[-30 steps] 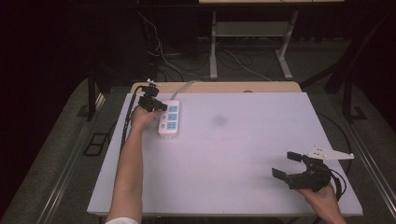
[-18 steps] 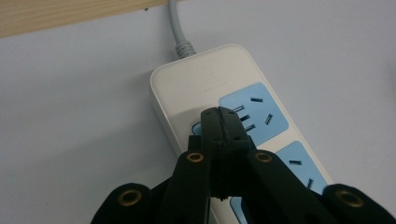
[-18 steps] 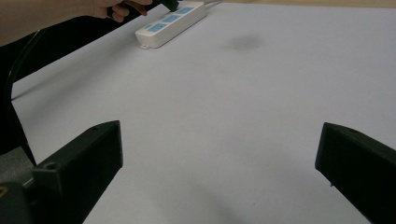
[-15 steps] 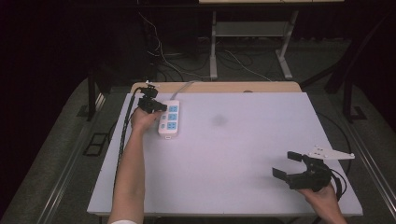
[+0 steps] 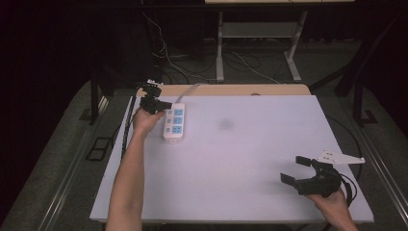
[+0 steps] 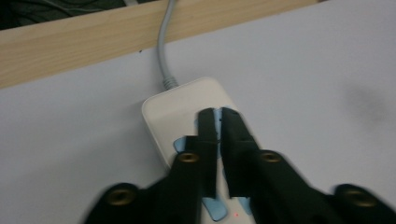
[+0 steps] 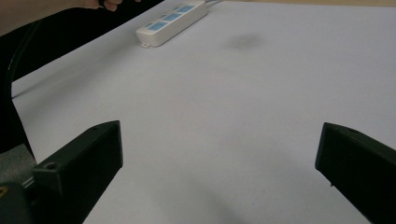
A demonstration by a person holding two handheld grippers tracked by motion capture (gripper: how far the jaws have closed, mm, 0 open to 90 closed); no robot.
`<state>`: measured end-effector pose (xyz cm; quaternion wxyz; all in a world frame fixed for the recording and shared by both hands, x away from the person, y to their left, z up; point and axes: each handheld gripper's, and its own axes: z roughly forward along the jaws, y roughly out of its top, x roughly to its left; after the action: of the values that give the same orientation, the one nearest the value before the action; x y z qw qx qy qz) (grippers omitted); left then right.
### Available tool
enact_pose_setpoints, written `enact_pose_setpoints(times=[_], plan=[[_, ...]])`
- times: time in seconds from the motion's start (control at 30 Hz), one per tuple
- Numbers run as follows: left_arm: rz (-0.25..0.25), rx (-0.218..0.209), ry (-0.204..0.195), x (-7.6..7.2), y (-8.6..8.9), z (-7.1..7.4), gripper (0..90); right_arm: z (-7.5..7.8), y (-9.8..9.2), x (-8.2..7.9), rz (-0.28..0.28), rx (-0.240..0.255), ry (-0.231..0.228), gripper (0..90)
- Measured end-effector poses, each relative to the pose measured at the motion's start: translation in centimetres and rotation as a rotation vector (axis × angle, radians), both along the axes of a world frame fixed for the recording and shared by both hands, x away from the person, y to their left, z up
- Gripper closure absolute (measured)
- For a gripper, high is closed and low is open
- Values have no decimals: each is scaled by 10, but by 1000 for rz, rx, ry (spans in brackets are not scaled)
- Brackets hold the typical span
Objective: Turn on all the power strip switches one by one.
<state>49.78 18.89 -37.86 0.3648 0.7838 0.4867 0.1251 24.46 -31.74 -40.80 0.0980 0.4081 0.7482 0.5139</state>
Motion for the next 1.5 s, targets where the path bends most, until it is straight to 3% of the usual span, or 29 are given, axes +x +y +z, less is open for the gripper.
enact_pose_setpoints(times=[0.13, 0.33, 0.5, 0.6, 0.9, 1.33, 1.5], plan=[[-22, -37, -18, -12, 4, 9, 662, 0, -1, 0, 0, 1, -4, 7], [-46, -69, -25, -32, 10, 14, 242, 0, 1, 0, 11, -6, -4, 7], [-48, -104, -21, -47, 15, 15, 0, 0, 2, 0, 10, -4, -3, 7], [-42, -97, -50, -59, 16, 18, 0, 0, 2, 0, 10, -4, -3, 7], [-56, -150, -128, -101, 16, 22, 0, 0, 3, 0, 13, -4, -3, 7], [-116, -163, -194, -160, 10, 18, 0, 1, 5, -2, 14, -1, -8, 7], [-134, -185, -210, -185, 5, 8, 0, 2, 4, -2, 10, 2, -5, 7]])
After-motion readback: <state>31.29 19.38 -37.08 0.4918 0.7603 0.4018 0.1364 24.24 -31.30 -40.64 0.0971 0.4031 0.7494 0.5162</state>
